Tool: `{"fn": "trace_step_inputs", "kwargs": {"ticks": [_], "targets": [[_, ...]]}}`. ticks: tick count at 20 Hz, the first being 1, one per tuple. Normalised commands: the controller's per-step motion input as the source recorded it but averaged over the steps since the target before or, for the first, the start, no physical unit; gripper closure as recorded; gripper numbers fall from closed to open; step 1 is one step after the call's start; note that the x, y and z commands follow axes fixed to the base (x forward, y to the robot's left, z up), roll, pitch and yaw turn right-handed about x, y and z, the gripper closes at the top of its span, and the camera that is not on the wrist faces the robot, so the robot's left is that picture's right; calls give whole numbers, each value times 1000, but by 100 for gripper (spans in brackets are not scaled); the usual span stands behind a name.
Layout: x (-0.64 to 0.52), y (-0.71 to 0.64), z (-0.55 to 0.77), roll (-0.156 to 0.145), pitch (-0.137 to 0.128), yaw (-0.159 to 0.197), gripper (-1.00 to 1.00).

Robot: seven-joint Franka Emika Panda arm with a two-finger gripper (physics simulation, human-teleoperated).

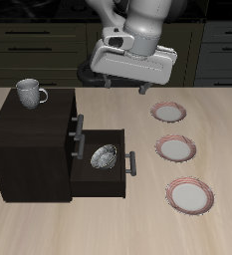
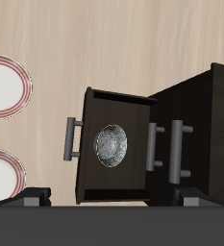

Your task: Open the top drawer

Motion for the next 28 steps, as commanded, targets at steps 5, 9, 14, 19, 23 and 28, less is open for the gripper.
{"fn": "trace_step_inputs", "kwargs": {"ticks": [5,9,14,19,23,28], "targets": [[133,72,-68,-124,-11,35,-100],[28,84,-156,-104,-2,32,-100],[48,135,-249,-82,23,54,-100],[7,-30,-97,-67,14,37,-100],[58,-208,-112,-107,39,20,-100],[32,-175,-134,-87,47,14,-100]]}}
